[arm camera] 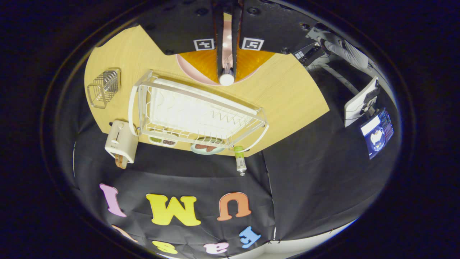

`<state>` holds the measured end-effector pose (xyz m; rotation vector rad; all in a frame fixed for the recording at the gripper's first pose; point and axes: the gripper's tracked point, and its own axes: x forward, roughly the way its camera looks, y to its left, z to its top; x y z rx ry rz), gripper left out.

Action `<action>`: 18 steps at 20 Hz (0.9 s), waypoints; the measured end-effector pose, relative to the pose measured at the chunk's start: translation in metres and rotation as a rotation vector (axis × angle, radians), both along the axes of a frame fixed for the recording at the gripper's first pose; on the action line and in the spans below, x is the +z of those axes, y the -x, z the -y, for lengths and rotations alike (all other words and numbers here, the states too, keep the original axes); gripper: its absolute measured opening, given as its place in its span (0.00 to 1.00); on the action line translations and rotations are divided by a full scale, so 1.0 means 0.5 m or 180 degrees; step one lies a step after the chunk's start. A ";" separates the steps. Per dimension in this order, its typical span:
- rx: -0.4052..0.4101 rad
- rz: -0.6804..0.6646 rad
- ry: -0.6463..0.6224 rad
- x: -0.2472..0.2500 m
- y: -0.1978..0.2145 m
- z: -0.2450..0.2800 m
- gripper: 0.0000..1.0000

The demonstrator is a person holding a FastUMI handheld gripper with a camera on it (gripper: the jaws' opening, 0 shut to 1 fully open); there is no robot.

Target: Take the plate from the dish rack, then take the spoon from the basket and place it into the plate.

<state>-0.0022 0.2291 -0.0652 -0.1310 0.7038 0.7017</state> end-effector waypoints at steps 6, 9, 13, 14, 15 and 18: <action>-0.0318 0.0184 -0.0031 0.016 -0.032 0.040 0.47; -0.0513 0.0266 -0.0091 0.034 -0.056 0.061 0.74; -0.0682 0.0490 -0.0116 0.070 -0.067 0.082 0.90; -0.0716 0.0583 -0.0118 0.077 -0.070 0.085 0.93; -0.0763 0.0665 -0.0108 0.088 -0.073 0.090 0.95; -0.0942 0.0909 -0.0147 0.116 -0.081 0.114 0.95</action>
